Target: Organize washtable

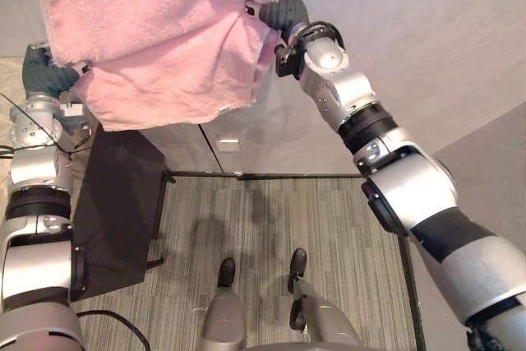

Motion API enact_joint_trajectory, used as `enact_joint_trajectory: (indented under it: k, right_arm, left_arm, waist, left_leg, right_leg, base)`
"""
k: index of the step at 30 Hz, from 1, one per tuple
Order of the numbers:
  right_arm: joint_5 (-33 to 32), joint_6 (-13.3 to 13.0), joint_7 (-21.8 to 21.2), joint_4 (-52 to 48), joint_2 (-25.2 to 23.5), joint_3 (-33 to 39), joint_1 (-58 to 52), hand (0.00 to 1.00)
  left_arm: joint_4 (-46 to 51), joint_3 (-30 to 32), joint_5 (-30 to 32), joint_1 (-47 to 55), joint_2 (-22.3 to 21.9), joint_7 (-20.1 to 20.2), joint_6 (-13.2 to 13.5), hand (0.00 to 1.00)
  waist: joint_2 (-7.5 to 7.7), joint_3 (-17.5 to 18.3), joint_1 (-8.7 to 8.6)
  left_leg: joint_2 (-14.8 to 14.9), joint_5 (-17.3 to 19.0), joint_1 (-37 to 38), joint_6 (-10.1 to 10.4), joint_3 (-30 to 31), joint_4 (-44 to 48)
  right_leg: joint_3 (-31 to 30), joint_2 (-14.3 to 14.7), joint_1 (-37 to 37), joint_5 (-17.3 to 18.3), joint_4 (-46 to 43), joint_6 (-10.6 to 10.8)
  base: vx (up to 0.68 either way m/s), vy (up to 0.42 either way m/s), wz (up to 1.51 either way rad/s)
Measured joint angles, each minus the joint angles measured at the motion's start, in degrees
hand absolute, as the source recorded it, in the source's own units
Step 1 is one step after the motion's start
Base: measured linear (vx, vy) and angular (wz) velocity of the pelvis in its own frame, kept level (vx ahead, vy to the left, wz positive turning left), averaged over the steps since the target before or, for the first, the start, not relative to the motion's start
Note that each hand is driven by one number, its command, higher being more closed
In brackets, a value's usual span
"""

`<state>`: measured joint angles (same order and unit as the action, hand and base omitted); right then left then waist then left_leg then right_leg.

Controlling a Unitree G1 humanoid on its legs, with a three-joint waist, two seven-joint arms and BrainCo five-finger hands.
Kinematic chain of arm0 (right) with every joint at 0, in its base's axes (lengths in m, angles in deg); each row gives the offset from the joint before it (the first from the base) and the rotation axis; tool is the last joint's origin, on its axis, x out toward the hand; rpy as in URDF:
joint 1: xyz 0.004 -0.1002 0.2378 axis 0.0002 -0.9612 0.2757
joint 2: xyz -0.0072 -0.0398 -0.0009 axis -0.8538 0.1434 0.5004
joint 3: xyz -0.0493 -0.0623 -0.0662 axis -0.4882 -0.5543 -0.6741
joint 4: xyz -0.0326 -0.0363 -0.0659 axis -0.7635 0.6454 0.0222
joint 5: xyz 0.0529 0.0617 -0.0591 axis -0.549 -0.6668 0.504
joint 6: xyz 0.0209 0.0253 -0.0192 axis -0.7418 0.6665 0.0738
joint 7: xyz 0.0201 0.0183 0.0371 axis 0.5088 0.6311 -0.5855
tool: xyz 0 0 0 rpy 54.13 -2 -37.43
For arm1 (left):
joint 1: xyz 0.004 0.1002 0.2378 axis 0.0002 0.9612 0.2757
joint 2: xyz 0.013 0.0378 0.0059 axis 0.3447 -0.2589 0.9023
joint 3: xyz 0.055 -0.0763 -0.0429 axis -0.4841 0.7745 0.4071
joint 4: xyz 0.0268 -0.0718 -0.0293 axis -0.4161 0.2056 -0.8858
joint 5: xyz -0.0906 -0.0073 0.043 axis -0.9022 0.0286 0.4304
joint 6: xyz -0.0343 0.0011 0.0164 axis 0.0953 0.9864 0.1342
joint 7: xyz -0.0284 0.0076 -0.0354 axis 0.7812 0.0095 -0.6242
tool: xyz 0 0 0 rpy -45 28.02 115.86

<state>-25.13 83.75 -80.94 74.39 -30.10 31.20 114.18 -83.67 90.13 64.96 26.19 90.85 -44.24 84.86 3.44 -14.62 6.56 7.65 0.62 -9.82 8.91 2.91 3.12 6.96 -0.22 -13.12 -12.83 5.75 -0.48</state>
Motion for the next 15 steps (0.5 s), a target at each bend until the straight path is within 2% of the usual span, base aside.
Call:
enact_joint_trajectory:
  k: [8, 9, 12, 13, 15]
  right_arm:
    - [1.41, -0.02, -0.40, 0.02, 0.22, -0.20, 0.00, 1.00]
    - [1.68, -0.03, -0.40, 0.02, 0.23, -0.32, 0.00, 0.00]
    - [2.16, -0.04, -0.41, 0.15, 0.39, -0.66, -0.01, 0.00]
    - [2.16, -0.04, -0.41, 0.42, 0.47, -0.75, -0.01, 0.00]
    - [2.16, -0.03, -0.41, 0.60, 0.95, -1.16, -0.08, 0.00]
  left_arm:
    - [-0.04, 0.13, 0.18, 0.00, 0.00, 0.00, -0.02, 1.00]
    - [-0.07, 0.47, 0.60, 0.00, 0.00, 0.00, -0.06, 1.00]
    - [-1.07, 2.56, 0.75, 0.00, 0.00, 0.00, -0.20, 1.00]
    - [-1.21, 2.95, 0.78, 0.01, 0.00, 0.00, -0.27, 0.00]
    - [-1.64, 4.67, 0.80, 0.04, 0.00, -0.05, -0.51, 0.00]
  waist:
    - [-0.02, 0.01, 0.21]
    - [-0.03, 0.01, 0.21]
    - [-0.06, 0.04, 0.24]
    - [-0.07, 0.04, 0.31]
    - [-0.08, 0.05, 0.42]
  left_leg:
    - [0.00, -0.03, 0.01, 0.01, 0.07, 0.03]
    - [0.00, -0.03, 0.02, 0.01, 0.07, 0.05]
    - [0.00, -0.05, 0.10, 0.03, 0.11, 0.16]
    - [0.00, -0.04, 0.19, 0.02, 0.13, 0.24]
    - [-0.01, -0.04, 0.28, 0.02, 0.14, 0.36]
  right_leg:
    - [0.00, 0.03, 0.03, -0.03, -0.01, -0.04]
    - [0.00, 0.05, 0.06, -0.03, -0.02, -0.04]
    - [0.01, 0.08, 0.20, -0.04, -0.02, -0.06]
    - [0.01, 0.10, 0.32, -0.04, -0.02, -0.06]
    - [0.02, 0.09, 0.49, -0.04, -0.02, -0.06]
  base:
    - [0.00, 0.000, 0.00]
    - [0.00, 0.000, 0.00]
    - [0.00, 0.000, 0.00]
    - [0.00, 0.000, 0.00]
    - [0.00, 0.000, 0.00]
